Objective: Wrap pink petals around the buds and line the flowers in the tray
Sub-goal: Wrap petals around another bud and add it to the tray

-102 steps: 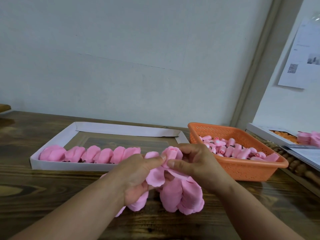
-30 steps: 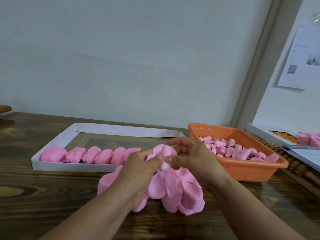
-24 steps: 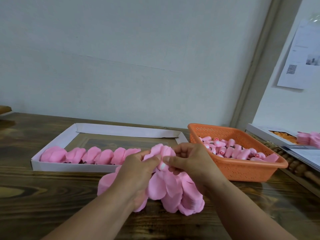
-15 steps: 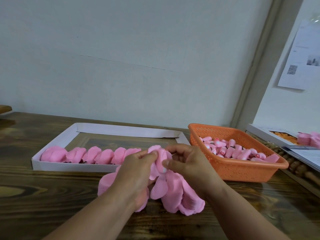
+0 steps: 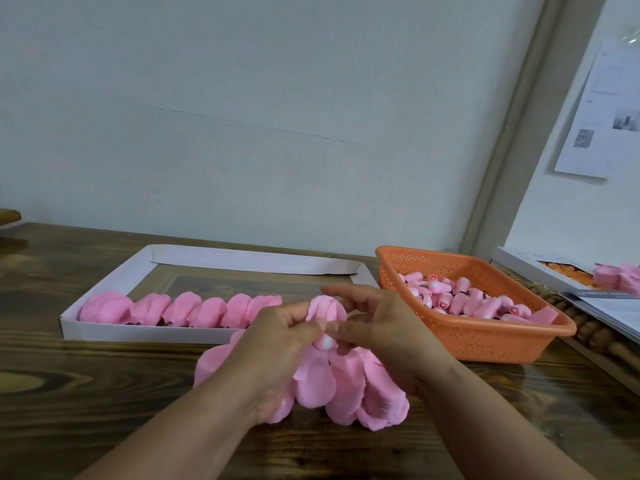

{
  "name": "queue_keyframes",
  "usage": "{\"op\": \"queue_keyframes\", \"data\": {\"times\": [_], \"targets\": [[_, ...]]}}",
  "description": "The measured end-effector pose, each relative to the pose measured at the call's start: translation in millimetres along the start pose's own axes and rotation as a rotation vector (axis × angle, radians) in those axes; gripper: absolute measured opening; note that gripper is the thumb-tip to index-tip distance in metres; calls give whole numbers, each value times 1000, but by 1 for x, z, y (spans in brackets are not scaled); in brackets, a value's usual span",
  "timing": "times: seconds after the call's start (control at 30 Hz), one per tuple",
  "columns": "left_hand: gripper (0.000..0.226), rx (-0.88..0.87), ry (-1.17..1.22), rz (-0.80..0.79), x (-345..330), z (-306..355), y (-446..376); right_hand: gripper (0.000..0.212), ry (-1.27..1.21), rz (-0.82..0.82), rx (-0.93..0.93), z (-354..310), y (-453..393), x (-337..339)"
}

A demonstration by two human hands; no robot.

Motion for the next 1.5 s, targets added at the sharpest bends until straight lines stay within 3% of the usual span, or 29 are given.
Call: {"op": "queue_keyframes", "data": {"times": [0.1, 0.2, 0.47, 0.7, 0.83, 0.9, 1.03, 1.3, 1.5], "targets": [[43, -3, -45, 1, -1, 0, -2, 34, -45, 15, 36, 0, 2, -3], [29, -19, -108, 74, 1, -2, -4, 35, -95, 83, 0, 5, 1, -5], [16, -10, -118, 165, 4, -10, -10, 13, -104, 58, -73, 6, -1, -3], [34, -90, -67, 65, -2, -16, -6, 6, -132, 163, -67, 7, -3, -1], [30, -84, -95, 68, -2, -20, -9, 11, -26, 165, -32, 2, -1, -1], [29, -84, -107, 86, -2, -20, -10, 4, -14, 124, -23, -2, -2, -1], [31, -85, -89, 125, 1, -18, -12, 27, -190, -52, -66, -5, -3, 3], [31, -79, -87, 66, -4, -16, -9, 2, -141, 25, -22, 3, -6, 5], [36, 5, -14, 108, 0, -14, -8, 7, -227, 57, -52, 10, -4, -2]]}}
Point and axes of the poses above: each hand's wrist, its own y-axis away from the middle knuckle, its own x-axis out of the back of the hand, z = x × y, the point moved 4 cm from there along -y, towards the middle knuckle, and after that the axes turned 3 degrees about -x, right-handed, at the moved point
